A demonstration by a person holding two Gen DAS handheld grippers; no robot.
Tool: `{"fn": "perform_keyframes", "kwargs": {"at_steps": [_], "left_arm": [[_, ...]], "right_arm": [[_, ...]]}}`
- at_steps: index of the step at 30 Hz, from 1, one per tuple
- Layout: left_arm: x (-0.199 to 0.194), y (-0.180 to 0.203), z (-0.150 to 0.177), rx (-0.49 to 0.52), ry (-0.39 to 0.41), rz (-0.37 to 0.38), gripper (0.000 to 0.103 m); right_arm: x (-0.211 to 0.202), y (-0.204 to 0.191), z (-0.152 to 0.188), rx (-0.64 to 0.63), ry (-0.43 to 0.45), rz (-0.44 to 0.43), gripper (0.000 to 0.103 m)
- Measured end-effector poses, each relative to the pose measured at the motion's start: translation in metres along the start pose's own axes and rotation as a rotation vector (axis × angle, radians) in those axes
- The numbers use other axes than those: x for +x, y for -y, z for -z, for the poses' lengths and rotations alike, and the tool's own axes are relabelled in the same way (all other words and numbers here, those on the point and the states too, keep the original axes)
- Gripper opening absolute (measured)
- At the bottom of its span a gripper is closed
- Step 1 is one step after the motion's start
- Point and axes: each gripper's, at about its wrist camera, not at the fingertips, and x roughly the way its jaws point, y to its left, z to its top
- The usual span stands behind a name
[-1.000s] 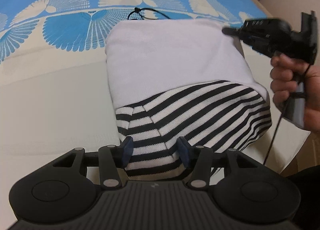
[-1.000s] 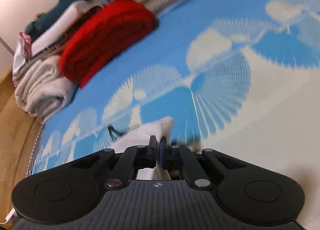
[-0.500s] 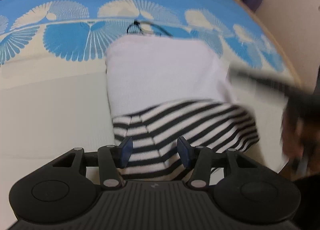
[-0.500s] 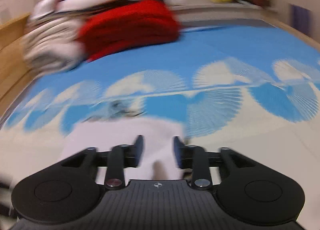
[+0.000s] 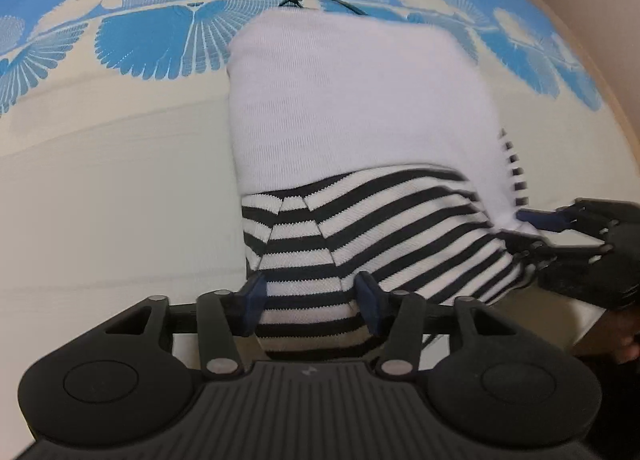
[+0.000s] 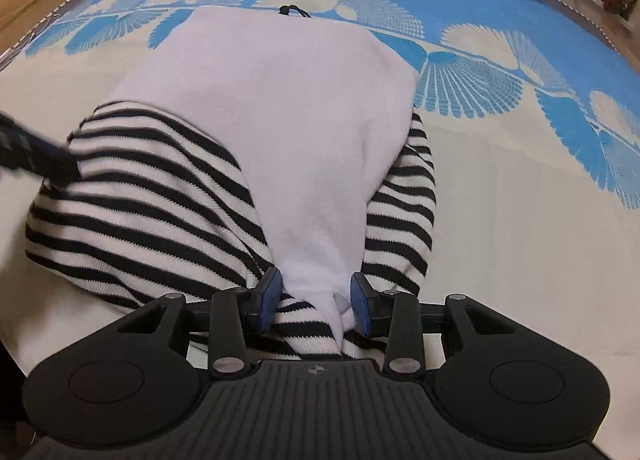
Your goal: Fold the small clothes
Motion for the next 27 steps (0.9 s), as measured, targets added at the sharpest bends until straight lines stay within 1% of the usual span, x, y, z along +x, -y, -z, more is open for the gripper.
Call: {"fn": "perform_keyframes", "kwargs": {"at_steps": [2,4,5,6,7,8,9,10,11,12,13,14,15,16,17,18,19,22,24,26,27], "left_arm": [[-0.005,0.003,0.002,-0.004,0.016,-0.004,0.057],[-0.011,0.009,0.006,0.011,0.034,-0.036,0.057],[-0.014,0.011,0.007,0.014,0.044,-0.050,0.060],[-0.018,0.013,0.008,0.005,0.059,-0.069,0.070],[-0.021,0.012,0.010,-0.021,0.076,-0.082,0.082],[-0.020,0.006,0.012,-0.055,0.084,-0.081,0.085],[-0.018,0.000,0.013,-0.102,0.081,-0.071,0.086],[-0.012,-0.007,0.014,-0.160,0.058,-0.049,0.086],[-0.006,-0.015,0.015,-0.226,0.039,-0.018,0.086],[-0.001,-0.021,0.016,-0.289,0.018,0.018,0.085],[0.003,-0.026,0.017,-0.344,0.004,0.059,0.080],[0.005,-0.028,0.015,-0.365,-0.001,0.089,0.075],[0.006,-0.028,0.015,-0.375,-0.005,0.102,0.071],[0.005,-0.027,0.013,-0.367,-0.007,0.107,0.064],[0.004,-0.025,0.011,-0.354,-0.010,0.111,0.060],[-0.001,-0.022,0.008,-0.327,-0.005,0.110,0.050],[-0.005,-0.021,0.006,-0.295,0.005,0.106,0.042],[-0.019,-0.019,0.006,-0.202,0.031,0.073,0.033],[-0.025,-0.022,0.008,-0.155,0.035,0.031,0.033],[-0.028,-0.027,0.010,-0.130,0.027,0.005,0.033],[-0.027,-0.028,0.011,-0.123,0.020,0.003,0.037]], "right_arm": [[-0.007,0.000,0.003,0.032,-0.011,0.011,0.039],[-0.012,-0.004,0.005,0.025,-0.016,0.034,0.039],[-0.014,-0.005,0.006,0.022,-0.012,0.044,0.042],[-0.016,-0.004,0.004,0.042,-0.002,0.050,0.044],[-0.020,-0.001,0.004,0.089,0.012,0.049,0.049],[-0.023,0.005,0.004,0.160,0.031,0.044,0.056],[-0.024,0.012,0.005,0.242,0.046,0.039,0.060],[-0.023,0.020,0.007,0.317,0.046,0.036,0.067],[-0.019,0.025,0.010,0.374,0.031,0.036,0.070],[-0.014,0.028,0.013,0.409,0.009,0.034,0.071],[-0.009,0.031,0.017,0.439,-0.018,0.021,0.071],[-0.006,0.032,0.019,0.460,-0.031,0.005,0.072],[-0.005,0.032,0.020,0.480,-0.034,-0.008,0.072],[-0.004,0.032,0.020,0.488,-0.035,-0.020,0.070],[-0.003,0.032,0.019,0.497,-0.037,-0.046,0.061],[-0.004,0.033,0.019,0.512,-0.036,-0.083,0.052],[-0.005,0.033,0.018,0.529,-0.031,-0.122,0.034],[-0.008,0.024,0.012,0.498,-0.025,-0.136,0.027],[-0.007,0.018,0.009,0.495,-0.038,-0.173,0.025],[-0.005,0.011,0.008,0.479,-0.039,-0.186,0.025],[-0.006,0.008,0.007,0.467,-0.033,-0.180,0.025]]}}
